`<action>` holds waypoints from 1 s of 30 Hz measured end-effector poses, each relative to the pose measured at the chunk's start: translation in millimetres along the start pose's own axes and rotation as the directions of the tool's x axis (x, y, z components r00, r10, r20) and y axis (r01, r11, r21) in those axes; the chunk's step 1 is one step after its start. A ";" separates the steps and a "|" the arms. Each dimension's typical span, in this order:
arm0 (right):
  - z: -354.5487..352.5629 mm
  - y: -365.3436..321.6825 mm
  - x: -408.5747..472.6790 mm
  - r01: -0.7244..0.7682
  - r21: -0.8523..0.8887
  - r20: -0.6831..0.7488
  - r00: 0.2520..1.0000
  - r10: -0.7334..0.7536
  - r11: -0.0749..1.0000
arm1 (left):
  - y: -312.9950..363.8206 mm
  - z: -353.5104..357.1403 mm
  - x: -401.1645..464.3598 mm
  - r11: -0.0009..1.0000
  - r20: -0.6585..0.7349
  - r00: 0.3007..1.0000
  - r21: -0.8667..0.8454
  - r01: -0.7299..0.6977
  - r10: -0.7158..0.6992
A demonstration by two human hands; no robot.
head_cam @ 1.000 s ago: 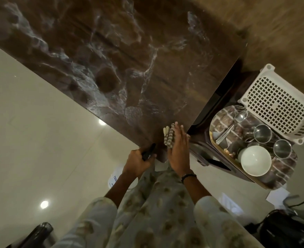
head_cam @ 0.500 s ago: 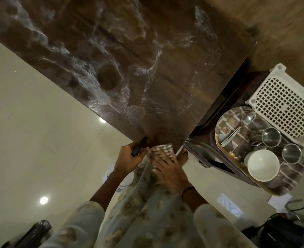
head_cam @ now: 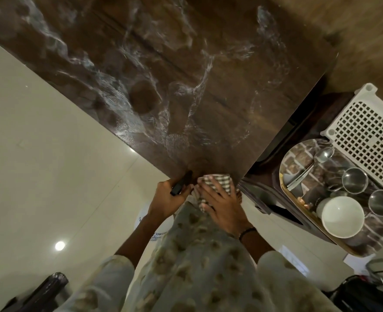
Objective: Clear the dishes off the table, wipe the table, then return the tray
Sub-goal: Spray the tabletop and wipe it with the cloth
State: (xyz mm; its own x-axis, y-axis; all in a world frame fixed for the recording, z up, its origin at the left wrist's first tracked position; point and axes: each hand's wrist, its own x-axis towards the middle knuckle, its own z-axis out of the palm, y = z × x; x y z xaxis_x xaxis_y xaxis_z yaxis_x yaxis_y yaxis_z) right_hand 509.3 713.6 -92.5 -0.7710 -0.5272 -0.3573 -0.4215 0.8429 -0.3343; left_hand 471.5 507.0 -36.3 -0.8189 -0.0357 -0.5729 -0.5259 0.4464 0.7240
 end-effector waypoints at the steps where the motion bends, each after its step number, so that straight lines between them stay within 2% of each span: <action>1: -4.0 9.5 -2.7 -0.031 -0.016 -0.021 0.999 0.031 0.999 | 0.7 0.0 1.5 1.000 0.002 1.000 0.007 0.011 -0.011; 5: -21.6 5.2 30.9 -0.186 -0.020 -0.102 0.978 0.183 0.982 | 8.5 -0.6 6.6 0.999 0.004 1.000 0.038 -0.006 0.006; 7: -21.5 -14.2 52.2 -0.199 0.003 -0.097 0.975 0.199 0.980 | 12.8 -0.3 10.2 0.999 0.011 1.000 0.030 -0.010 0.010; 10: -6.9 -34.2 54.1 -0.062 0.017 -0.037 0.997 0.063 0.998 | 20.9 1.8 15.6 1.000 0.031 0.999 0.021 -0.017 0.017; 13: 4.2 -21.1 25.6 0.028 0.028 -0.063 0.998 -0.026 0.999 | 28.4 7.1 20.6 0.999 0.085 0.995 0.022 -0.049 0.047; 19: -3.5 10.7 8.5 -0.306 0.105 -0.147 0.936 0.319 0.946 | 56.1 36.7 31.0 0.966 0.316 0.948 0.236 -0.108 0.028; 23: -4.1 7.8 7.4 -0.319 0.253 -0.159 0.917 0.365 0.913 | 74.2 58.4 36.9 0.956 0.306 0.952 0.284 -0.074 -0.017; 30: 2.4 11.4 -1.2 -0.332 0.156 -0.046 0.938 0.343 0.930 | 82.0 72.6 46.9 0.946 0.254 0.965 0.323 -0.031 -0.055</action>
State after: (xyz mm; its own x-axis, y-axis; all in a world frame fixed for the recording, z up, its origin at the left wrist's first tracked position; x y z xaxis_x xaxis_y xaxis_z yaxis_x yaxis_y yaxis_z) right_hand 506.5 723.6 -98.0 -0.8900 -0.2006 -0.4095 -0.0616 0.9427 -0.3280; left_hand 406.7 606.8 -31.7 -0.7030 0.1684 -0.6910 -0.3981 0.7119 0.5785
